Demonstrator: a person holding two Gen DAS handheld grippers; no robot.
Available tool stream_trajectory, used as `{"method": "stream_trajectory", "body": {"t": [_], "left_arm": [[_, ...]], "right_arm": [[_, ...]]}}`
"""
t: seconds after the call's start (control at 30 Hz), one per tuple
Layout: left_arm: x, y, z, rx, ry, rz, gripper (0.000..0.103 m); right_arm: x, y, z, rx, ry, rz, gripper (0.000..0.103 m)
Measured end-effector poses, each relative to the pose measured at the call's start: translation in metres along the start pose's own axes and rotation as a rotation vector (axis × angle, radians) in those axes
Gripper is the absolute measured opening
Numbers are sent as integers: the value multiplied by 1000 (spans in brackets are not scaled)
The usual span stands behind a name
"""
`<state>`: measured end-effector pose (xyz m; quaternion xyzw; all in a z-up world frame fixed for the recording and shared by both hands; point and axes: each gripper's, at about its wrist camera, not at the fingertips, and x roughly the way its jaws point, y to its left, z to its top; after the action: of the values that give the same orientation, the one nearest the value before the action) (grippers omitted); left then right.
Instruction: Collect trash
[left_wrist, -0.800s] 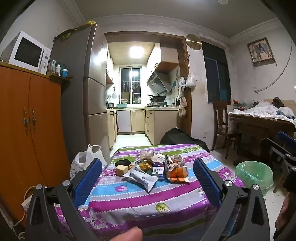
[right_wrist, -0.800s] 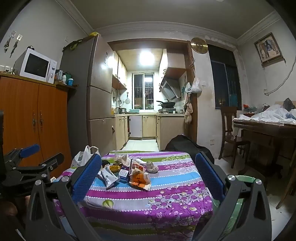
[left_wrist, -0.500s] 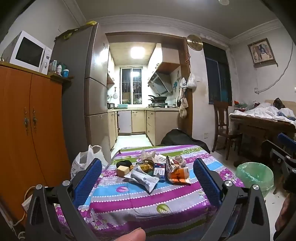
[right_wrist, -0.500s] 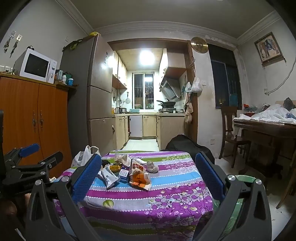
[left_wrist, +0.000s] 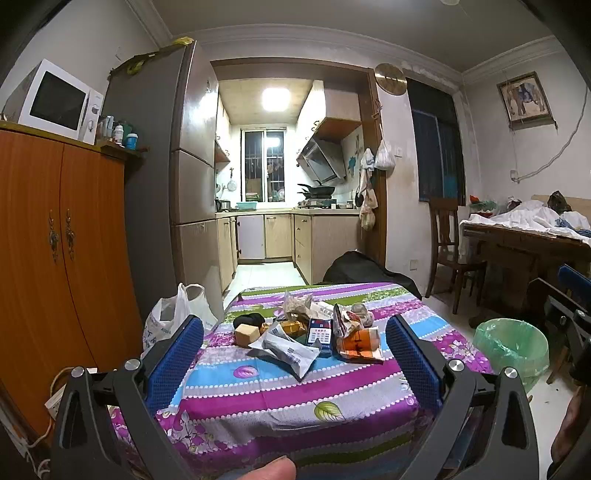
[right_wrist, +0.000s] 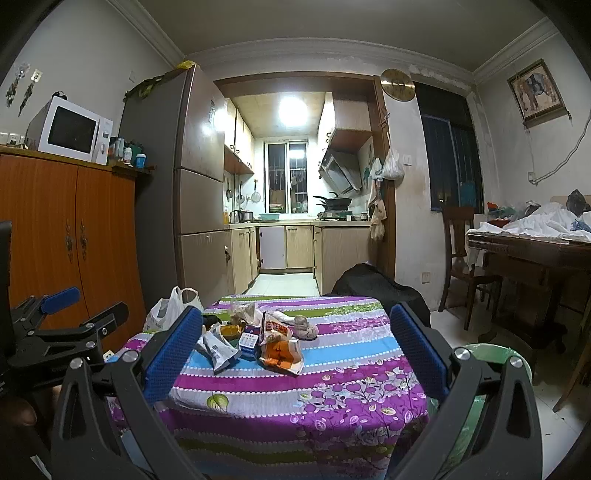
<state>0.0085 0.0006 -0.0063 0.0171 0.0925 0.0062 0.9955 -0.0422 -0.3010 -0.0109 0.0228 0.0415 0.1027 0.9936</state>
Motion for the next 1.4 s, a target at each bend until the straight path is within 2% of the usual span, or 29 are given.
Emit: {"method": "stream_trajectory", "body": {"t": [0.5,1.4], "left_arm": [[8,-2,-6,10,25,2,98],[17,-4,-11,18,51,12,98]], "right_arm": [[7,3,-15,2,19,2,98],[11,-2,-11,8,50,8,98]]}}
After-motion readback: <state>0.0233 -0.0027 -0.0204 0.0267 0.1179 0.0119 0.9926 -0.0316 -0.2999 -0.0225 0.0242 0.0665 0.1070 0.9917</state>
